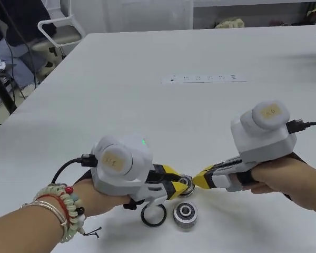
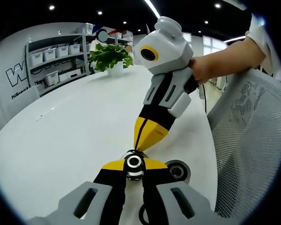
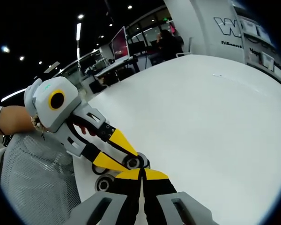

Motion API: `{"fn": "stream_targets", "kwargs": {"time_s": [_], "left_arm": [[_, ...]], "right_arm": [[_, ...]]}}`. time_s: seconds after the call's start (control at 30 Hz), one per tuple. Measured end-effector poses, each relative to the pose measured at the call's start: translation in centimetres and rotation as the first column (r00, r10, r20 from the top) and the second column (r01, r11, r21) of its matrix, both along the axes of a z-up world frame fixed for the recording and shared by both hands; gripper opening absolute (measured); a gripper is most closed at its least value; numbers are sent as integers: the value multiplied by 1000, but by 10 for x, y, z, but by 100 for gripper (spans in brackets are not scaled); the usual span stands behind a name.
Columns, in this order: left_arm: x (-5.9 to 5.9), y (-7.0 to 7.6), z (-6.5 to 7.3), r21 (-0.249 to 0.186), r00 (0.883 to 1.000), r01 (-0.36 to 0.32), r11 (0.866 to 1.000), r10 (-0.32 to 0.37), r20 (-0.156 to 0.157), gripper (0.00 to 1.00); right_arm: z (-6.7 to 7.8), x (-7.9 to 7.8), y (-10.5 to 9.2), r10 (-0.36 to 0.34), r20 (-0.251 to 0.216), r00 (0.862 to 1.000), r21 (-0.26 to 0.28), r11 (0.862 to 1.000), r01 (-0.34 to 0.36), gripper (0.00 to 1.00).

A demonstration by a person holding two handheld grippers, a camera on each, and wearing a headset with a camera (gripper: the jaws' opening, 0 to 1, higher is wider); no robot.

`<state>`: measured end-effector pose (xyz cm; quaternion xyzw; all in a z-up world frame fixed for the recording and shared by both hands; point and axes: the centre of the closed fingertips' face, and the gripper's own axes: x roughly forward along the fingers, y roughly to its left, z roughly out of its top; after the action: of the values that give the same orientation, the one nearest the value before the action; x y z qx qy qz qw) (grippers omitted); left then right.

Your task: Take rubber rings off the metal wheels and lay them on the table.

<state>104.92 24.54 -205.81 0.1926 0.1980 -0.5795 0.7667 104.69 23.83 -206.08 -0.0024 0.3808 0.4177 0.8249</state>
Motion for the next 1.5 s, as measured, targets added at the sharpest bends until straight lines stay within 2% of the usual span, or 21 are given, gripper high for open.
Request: {"fn": "stream_targets", "kwargs": {"time_s": [0.4,0.6,0.7,1.5], "left_arm": [[0,0,0,-3,1000,-1,1000,1,1,7],[0,0,0,-11,1000,-7,1000,7,-8,8],[0,0,0,-13,1000,-9,1000,8,-10,8],[0,0,0,-19,1000,-7,1000,7,-14,8]], "right_arm": [[3,0,5,18,14,1000,3,1000,-18,0],[6,-1,9,31,21,999,16,999,-31,0],[4,0,9,39,38,999,-16,999,-39,0],[5,-1,8,47,39,998,-6,999,-47,0]]}}
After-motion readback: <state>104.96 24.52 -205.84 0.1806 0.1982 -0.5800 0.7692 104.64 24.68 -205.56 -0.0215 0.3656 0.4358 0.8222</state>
